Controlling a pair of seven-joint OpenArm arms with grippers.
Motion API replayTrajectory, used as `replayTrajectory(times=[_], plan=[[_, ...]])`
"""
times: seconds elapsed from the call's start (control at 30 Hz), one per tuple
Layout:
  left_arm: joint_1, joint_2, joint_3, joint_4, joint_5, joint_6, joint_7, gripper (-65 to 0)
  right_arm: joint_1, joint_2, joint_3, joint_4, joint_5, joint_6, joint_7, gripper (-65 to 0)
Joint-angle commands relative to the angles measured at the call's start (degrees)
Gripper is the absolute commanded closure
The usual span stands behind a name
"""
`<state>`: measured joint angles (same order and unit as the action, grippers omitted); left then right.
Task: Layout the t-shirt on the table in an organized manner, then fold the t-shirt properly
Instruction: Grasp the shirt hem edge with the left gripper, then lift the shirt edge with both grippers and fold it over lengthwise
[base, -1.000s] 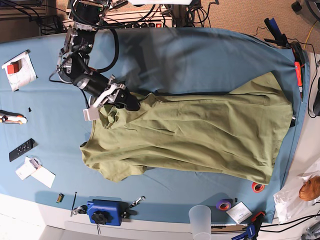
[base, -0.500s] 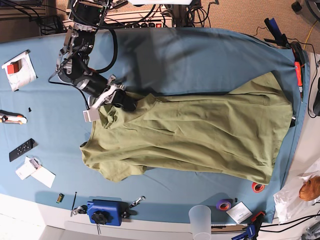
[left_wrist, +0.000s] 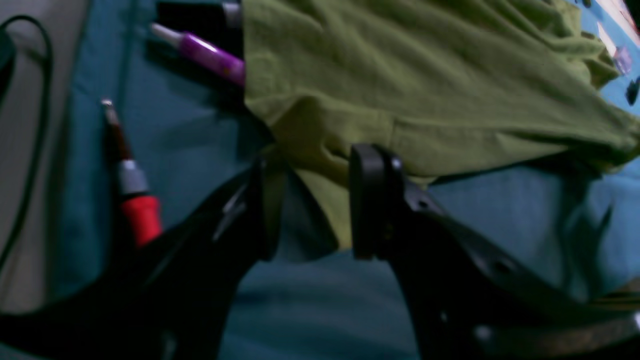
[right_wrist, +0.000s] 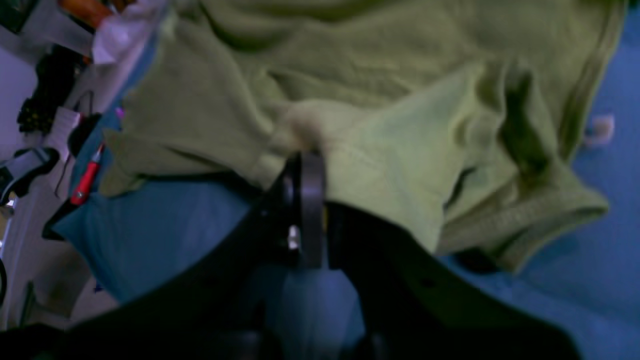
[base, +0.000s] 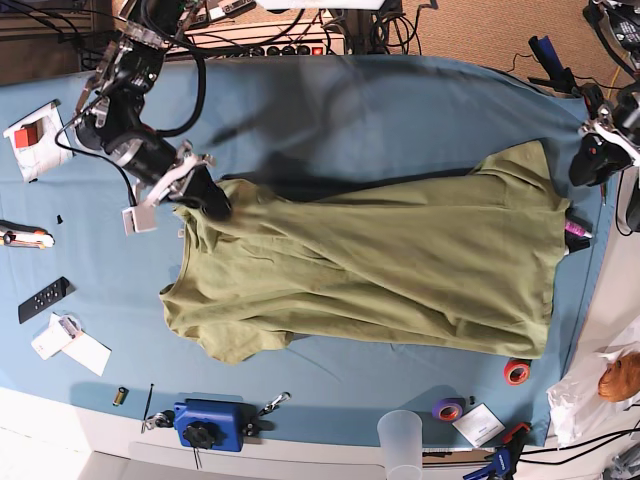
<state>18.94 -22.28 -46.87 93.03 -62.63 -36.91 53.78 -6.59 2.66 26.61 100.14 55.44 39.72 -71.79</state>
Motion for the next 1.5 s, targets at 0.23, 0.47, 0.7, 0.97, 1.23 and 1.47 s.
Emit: replayTrajectory(times=[0.23, 0.47, 0.7, 0.97, 1.23, 1.47], plan=[[-6.1, -1.7, 8.1, 0.8, 14.0, 4.1, -6.6, -23.0, 0.6, 0.7, 0.1, 1.1, 1.3, 0.3, 1.7, 0.0], [-8.9, -3.0, 14.3, 0.8, 31.3, -0.8, -6.9, -23.0, 0.6, 0.7, 0.1, 1.0, 0.0, 0.3, 1.7, 0.0], [-9.0, -7.9, 20.4, 0.8, 47.0, 2.3, -19.6, -23.1, 0.6, 0.7, 0.1, 1.1, 0.0, 0.3, 1.7, 0.0], [-9.3, -11.1, 20.7, 0.8, 47.0, -3.1, -22.6, -24.9, 0.6, 0.8, 0.1, 1.0, 0.0, 0.3, 1.7, 0.0], [-9.4, -13.2, 21.1, 0.8, 48.6, -3.1, -31.3, -29.7, 0.6, 0.9, 0.1, 1.1, 0.0, 0.3, 1.4, 0.0], [-9.8, -19.5, 33.3, 0.8, 51.3, -3.1, -29.4, -29.7, 0.7, 0.9, 0.0, 1.1, 0.0, 0.3, 1.5, 0.0]])
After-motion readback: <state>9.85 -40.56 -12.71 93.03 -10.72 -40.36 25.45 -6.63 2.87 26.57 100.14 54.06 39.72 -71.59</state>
